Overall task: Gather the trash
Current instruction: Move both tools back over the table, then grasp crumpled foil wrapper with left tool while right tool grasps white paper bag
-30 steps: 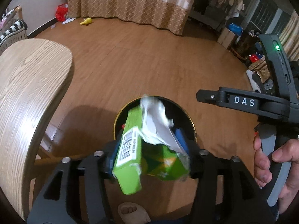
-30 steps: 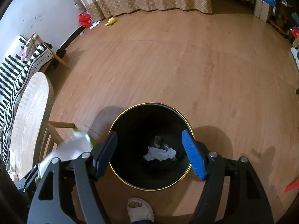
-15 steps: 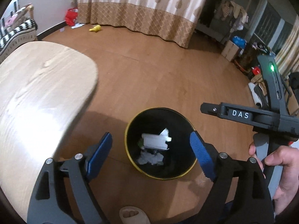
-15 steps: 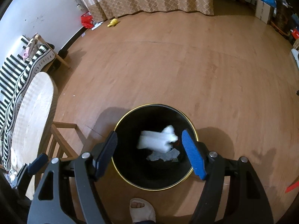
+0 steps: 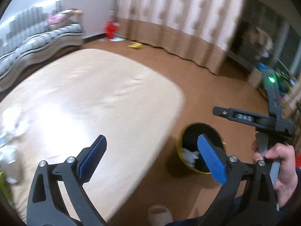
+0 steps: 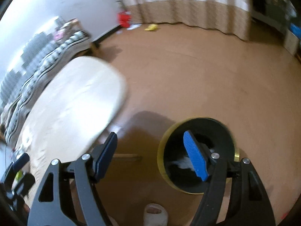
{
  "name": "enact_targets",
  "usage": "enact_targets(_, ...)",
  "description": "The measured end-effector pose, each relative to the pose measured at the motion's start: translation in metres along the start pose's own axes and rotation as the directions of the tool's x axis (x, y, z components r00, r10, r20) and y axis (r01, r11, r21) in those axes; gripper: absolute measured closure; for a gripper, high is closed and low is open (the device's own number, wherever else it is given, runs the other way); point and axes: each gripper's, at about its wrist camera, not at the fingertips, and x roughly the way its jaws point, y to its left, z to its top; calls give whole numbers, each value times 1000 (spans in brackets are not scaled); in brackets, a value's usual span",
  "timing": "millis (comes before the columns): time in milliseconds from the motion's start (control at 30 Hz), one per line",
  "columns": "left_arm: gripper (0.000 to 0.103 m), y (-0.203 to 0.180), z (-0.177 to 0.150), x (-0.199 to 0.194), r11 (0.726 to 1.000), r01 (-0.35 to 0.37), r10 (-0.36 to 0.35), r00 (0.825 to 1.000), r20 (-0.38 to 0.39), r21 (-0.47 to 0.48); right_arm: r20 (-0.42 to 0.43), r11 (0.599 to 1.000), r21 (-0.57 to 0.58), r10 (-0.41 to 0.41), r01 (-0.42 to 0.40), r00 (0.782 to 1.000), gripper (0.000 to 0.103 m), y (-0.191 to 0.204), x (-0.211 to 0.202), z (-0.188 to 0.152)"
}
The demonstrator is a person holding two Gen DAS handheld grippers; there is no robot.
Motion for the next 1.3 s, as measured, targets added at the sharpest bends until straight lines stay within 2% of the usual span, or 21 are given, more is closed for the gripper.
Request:
enact_targets(100, 8, 59, -11, -34, 991, -89, 91, 996, 15, -102, -15, 993, -94, 69, -70, 998, 32, 61, 8, -6)
enact_targets(233, 8, 136, -36, -82, 952, -204, 216, 976, 27, -226, -68, 962, -203, 172, -183, 983, 32, 152, 19, -21)
enact_targets(267, 8, 161, -48, -101, 934, -248, 265, 964, 31, -257, -78, 951, -227, 196, -209, 977, 32, 174, 20, -26)
enact_targets(300, 8, 175, -53, -111, 924, -267, 287, 958, 32, -274, -90, 934, -263, 224, -240, 970, 32, 202, 20, -32)
enact_targets(400, 8, 231, -83, -149, 868, -336, 367, 930, 15, -366, -131, 889, -340, 278, -307, 952, 32, 268, 24, -50)
enact_targets(467, 8, 265, -109, -170, 815, -369, 403, 915, -20, -447, -162, 863, -376, 299, -339, 940, 32, 303, 27, -63)
enact_targets(567, 8, 287, -136, -185, 786, -365, 394, 918, -49, -499, -198, 814, -443, 320, -376, 927, 32, 352, 29, -89)
enact_targets(700, 8, 285, -151, -185, 802, -388, 399, 914, -76, -454, -242, 762, -506, 324, -404, 915, 32, 404, 37, -111)
enact_targets(800, 8, 279, -161, -169, 815, -399, 391, 914, -108, -421, -266, 743, -528, 316, -412, 911, 32, 423, 42, -123)
enact_targets(867, 8, 276, -165, -155, 824, -397, 377, 917, -132, -405, -274, 737, -535, 312, -413, 910, 32, 434, 45, -128)
enact_targets(967, 8, 279, -167, -137, 822, -410, 381, 912, -153, -395, -285, 736, -535, 304, -414, 909, 32, 443, 52, -133)
enact_targets(1200, 10, 276, -159, -124, 825, -421, 404, 906, -127, -378, -300, 729, -553, 277, -403, 913, 32, 458, 64, -141)
enact_targets(1233, 19, 275, -159, -124, 825, -427, 412, 903, -123, -370, -298, 727, -559, 271, -398, 915, 31, 460, 66, -141)
enact_targets(1267, 39, 272, -158, -125, 834, -420, 409, 906, -108, -359, -294, 727, -566, 264, -390, 919, 29, 462, 67, -142)
enact_targets(1300, 49, 268, -158, -126, 839, -411, 402, 910, -103, -355, -292, 726, -571, 257, -384, 921, 28, 464, 69, -143)
